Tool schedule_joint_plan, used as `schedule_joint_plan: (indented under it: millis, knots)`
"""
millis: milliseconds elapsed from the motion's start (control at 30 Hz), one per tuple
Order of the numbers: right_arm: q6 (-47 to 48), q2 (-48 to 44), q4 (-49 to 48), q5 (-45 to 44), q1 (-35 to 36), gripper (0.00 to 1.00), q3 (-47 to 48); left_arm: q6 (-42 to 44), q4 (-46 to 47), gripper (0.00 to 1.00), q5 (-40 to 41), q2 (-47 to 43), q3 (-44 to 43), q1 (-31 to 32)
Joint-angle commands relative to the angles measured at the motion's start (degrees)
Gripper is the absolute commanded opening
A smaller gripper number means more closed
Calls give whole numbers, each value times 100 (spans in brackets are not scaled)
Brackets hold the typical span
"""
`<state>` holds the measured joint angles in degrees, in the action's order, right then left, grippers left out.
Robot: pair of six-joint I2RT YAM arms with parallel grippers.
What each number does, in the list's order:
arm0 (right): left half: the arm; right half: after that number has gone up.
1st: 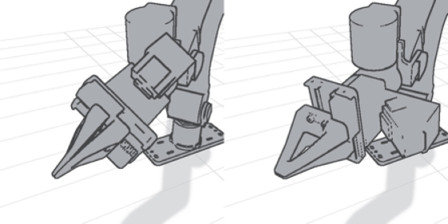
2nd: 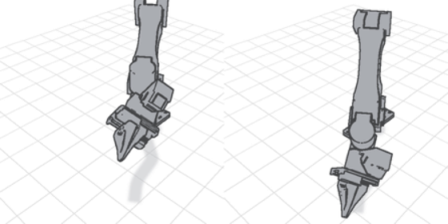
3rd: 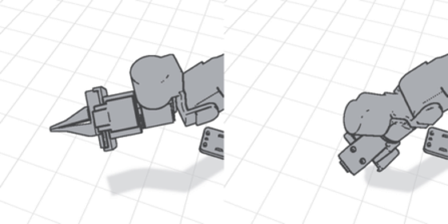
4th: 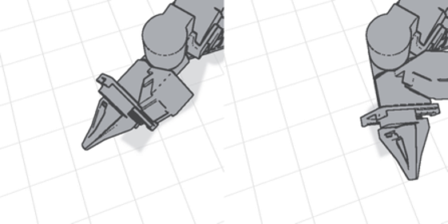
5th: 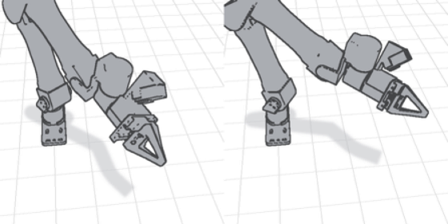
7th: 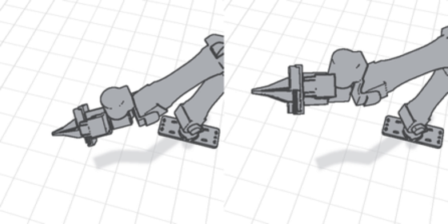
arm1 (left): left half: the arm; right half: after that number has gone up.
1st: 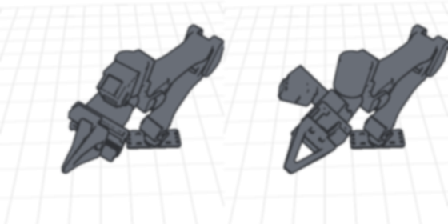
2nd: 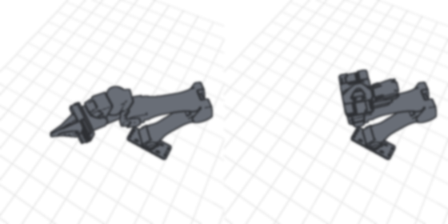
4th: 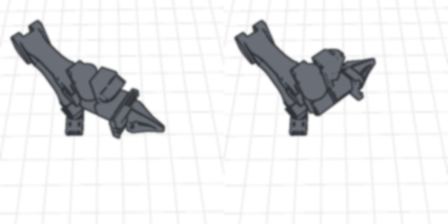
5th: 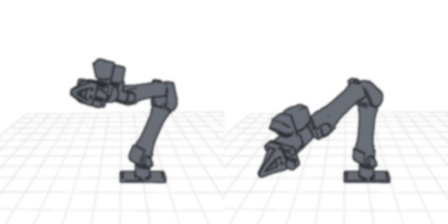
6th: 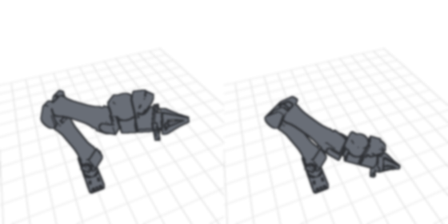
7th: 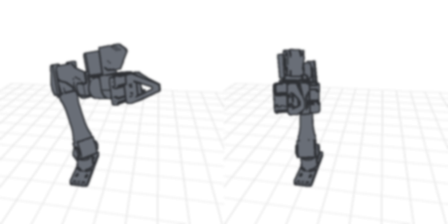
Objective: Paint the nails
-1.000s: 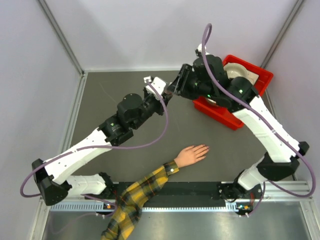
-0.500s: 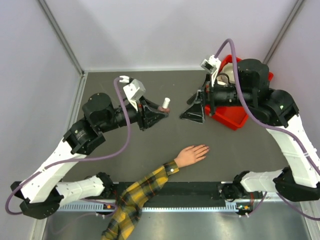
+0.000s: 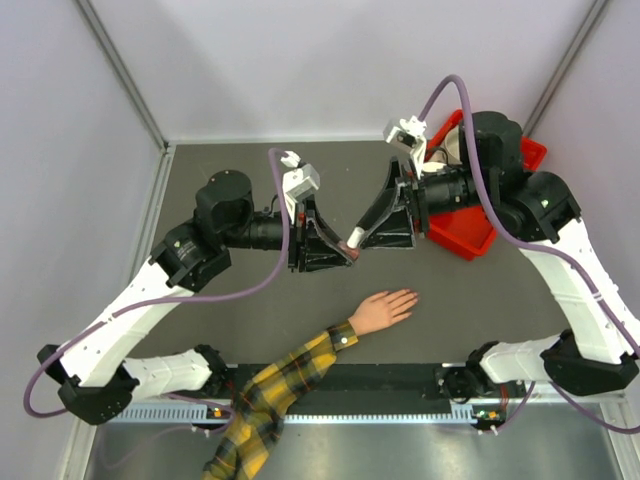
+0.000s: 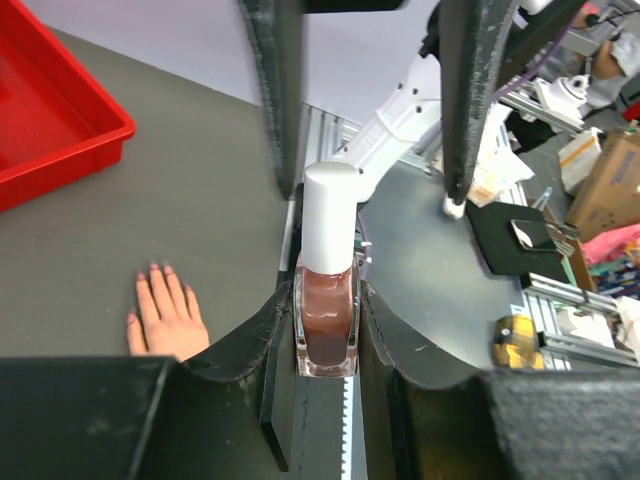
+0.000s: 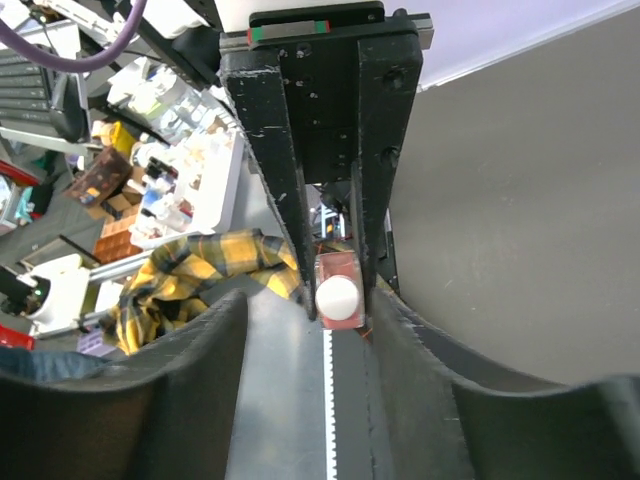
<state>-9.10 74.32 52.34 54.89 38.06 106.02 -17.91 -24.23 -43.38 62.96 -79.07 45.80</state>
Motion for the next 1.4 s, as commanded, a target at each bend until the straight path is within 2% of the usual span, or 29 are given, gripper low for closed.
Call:
schedule_joint_plan:
  millis: [0,133,200,433,533,567,600,633,700,733,767,800,833,867,900,933,1000,1100,1200,1267,1300,1333,1367]
  knots:
    - [215,-50,13,-4,-27,55,-46,-142,401,0,-452,14,-91,-36]
    - [199,56,23,38,-27,54,-20,-195,410,0,-496,15,-91,-36]
    - [137,91,-39,91,-36,47,-11,-195,401,0,-461,23,-91,-36]
    - [49,187,-162,153,-27,44,15,-213,401,0,-453,102,-118,-36]
    - [-47,240,-206,206,-18,26,24,-116,410,0,-164,120,-144,-36]
    - [-74,249,-224,180,-18,10,16,-73,393,0,3,85,-153,-27]
    - [-170,249,-233,119,-10,1,-2,67,375,0,648,59,-170,-36]
    - [-249,267,-241,-178,8,0,-2,147,375,0,1099,24,-162,-27]
    - [-686,293,-268,-731,113,0,-2,401,567,0,2126,-108,-31,-27]
    - [-915,328,-268,-1674,183,0,7,533,699,0,2941,-143,14,-1]
    - [-1170,346,-259,-2240,375,0,15,639,839,0,3462,-178,75,16]
    - [-1860,363,-94,-3038,516,0,155,979,1250,0,3850,-179,198,34]
    - [-2311,390,308,-4647,640,0,208,1183,1506,0,4768,-170,294,121]
    - [-2707,407,364,-5107,763,0,200,1376,1892,0,5247,-48,400,174]
    - [-3459,433,435,-5651,1068,0,217,1709,2592,0,5591,58,575,201]
    - [-3641,469,357,-6500,1237,0,235,1903,2964,0,5873,189,629,210]
    - [-4079,784,679,-7156,1387,0,636,2002,3335,0,6367,725,499,227]
    - [-4484,1092,998,-7142,1370,0,1016,1845,3565,0,6245,1148,226,227]
    - [-4539,1111,919,-6975,1388,0,1122,1687,3759,0,6061,1079,409,236]
    - [-4417,1058,919,-6931,1370,0,1193,1615,3559,0,5842,912,480,227]
    - [-4024,979,736,-6861,1362,4,1167,1572,3409,0,5684,833,506,227]
    - [-3725,744,569,-6599,1318,21,1097,1502,3198,0,5630,649,498,219]
    - [-3260,567,498,-6562,1213,34,914,1466,2787,0,5525,534,489,201]
